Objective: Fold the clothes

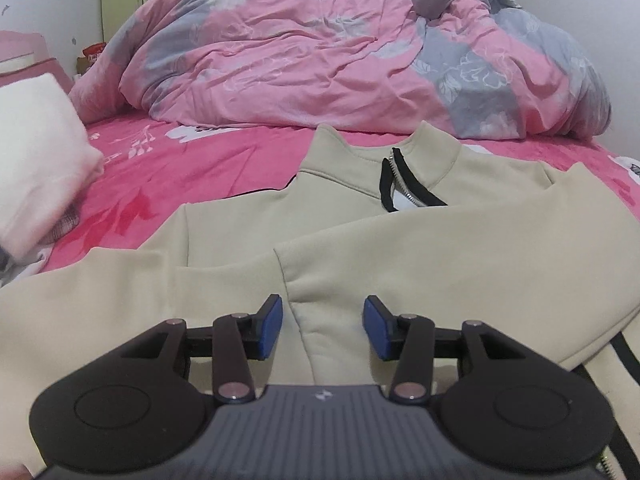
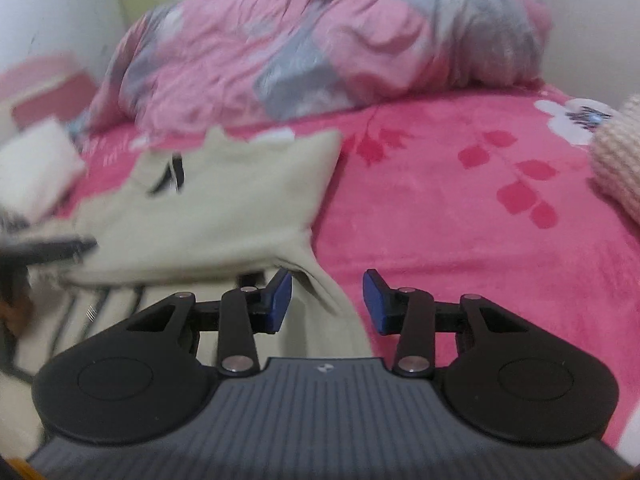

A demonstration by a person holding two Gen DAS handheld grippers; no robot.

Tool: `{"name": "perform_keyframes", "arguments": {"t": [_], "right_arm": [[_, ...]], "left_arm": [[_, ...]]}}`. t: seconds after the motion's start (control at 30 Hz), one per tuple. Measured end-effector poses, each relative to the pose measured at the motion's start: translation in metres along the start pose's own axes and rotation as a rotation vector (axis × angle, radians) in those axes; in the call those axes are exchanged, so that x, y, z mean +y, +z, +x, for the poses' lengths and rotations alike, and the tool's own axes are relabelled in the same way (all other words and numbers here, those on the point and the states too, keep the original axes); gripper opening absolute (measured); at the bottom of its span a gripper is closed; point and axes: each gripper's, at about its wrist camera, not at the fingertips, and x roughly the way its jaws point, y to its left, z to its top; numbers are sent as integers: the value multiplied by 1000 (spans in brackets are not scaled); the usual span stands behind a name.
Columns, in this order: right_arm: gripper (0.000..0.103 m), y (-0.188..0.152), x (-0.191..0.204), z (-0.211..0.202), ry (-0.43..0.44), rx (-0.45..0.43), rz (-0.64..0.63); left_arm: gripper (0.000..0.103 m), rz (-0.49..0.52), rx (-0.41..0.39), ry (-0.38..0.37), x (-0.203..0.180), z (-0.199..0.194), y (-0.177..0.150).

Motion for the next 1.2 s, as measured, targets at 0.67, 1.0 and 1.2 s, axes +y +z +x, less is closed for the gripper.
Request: {"name": "perform_keyframes", "arguments": {"t": [0.67,1.0,1.2], "right_arm": [[12,-55,100,62,-520,28,-924],[57,-24,64,-16,-383,39,-803],[52,52,65,-13,-19,-83,-405]], "left_arm": [[48,4,-8,3,-1,2,-3],[48,-2,-8,-2,1,2,-3],[48,3,-9,1,2,1,-3]]}}
